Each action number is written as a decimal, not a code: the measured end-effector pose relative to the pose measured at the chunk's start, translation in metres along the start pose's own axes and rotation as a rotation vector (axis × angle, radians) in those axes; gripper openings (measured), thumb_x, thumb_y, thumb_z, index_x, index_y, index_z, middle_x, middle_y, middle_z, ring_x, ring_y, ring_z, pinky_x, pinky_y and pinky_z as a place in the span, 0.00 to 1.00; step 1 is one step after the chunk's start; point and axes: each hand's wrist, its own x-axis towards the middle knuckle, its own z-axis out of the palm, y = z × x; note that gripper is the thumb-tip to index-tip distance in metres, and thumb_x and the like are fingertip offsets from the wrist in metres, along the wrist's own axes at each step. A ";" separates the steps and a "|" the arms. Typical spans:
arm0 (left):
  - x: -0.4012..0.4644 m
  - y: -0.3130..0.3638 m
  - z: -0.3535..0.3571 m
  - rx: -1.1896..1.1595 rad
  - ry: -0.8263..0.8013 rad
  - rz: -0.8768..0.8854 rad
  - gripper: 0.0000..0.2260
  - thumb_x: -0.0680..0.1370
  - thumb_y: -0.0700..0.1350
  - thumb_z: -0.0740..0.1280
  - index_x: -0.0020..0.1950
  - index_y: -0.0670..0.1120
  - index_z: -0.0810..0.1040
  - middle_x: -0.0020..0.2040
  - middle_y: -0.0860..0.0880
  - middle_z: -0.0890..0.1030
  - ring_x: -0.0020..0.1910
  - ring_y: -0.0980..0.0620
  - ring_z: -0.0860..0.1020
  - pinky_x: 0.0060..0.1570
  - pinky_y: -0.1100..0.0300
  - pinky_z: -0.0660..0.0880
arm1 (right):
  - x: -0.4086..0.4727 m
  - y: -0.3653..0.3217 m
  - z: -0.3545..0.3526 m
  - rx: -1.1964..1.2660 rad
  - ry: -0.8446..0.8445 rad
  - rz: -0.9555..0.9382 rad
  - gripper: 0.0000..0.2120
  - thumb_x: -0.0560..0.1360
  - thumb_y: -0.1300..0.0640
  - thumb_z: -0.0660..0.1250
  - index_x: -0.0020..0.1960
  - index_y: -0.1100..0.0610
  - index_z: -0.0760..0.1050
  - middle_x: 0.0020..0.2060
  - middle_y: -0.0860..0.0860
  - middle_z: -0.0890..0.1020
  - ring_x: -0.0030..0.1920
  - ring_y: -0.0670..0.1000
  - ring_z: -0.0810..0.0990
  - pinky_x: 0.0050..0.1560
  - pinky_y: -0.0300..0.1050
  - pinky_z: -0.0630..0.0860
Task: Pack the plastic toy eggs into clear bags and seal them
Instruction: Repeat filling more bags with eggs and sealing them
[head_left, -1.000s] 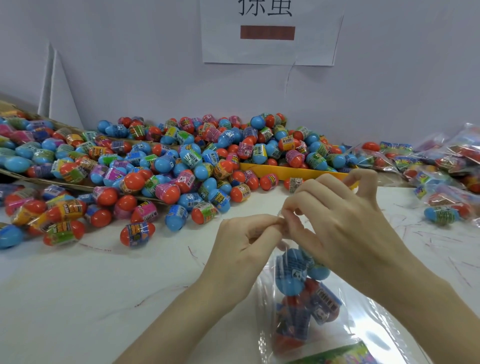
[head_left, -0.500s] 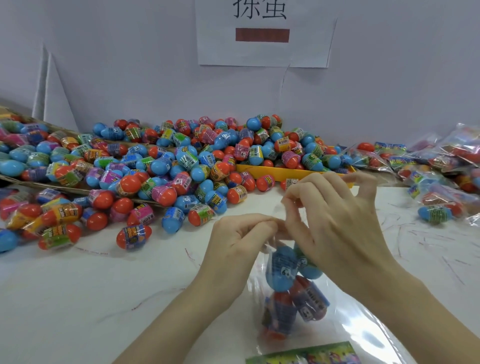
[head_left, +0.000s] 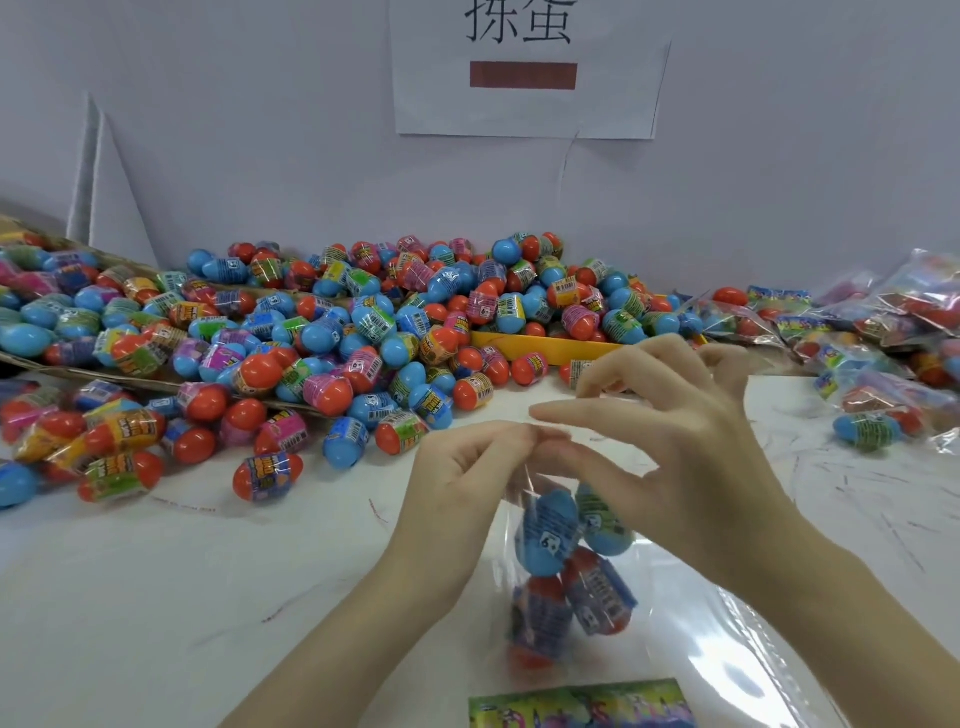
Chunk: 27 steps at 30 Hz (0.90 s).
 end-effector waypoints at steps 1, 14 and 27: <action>0.000 -0.001 0.000 0.003 -0.017 0.008 0.13 0.71 0.45 0.61 0.33 0.50 0.84 0.31 0.48 0.82 0.32 0.54 0.79 0.33 0.63 0.76 | 0.000 0.000 0.001 -0.012 -0.003 0.004 0.11 0.69 0.47 0.65 0.44 0.51 0.83 0.40 0.50 0.81 0.46 0.49 0.69 0.45 0.51 0.61; -0.004 -0.005 -0.003 0.194 -0.050 0.128 0.12 0.67 0.55 0.58 0.36 0.54 0.81 0.31 0.60 0.82 0.32 0.62 0.79 0.34 0.74 0.70 | 0.002 -0.002 -0.005 0.046 -0.106 0.040 0.08 0.70 0.50 0.66 0.39 0.51 0.81 0.38 0.46 0.80 0.45 0.48 0.71 0.44 0.50 0.57; -0.003 -0.005 -0.003 0.230 0.001 0.157 0.14 0.66 0.53 0.58 0.30 0.51 0.81 0.31 0.50 0.82 0.31 0.47 0.77 0.32 0.57 0.72 | 0.000 -0.013 0.006 -0.280 0.014 0.051 0.13 0.74 0.52 0.58 0.37 0.56 0.78 0.38 0.51 0.81 0.42 0.55 0.79 0.45 0.52 0.60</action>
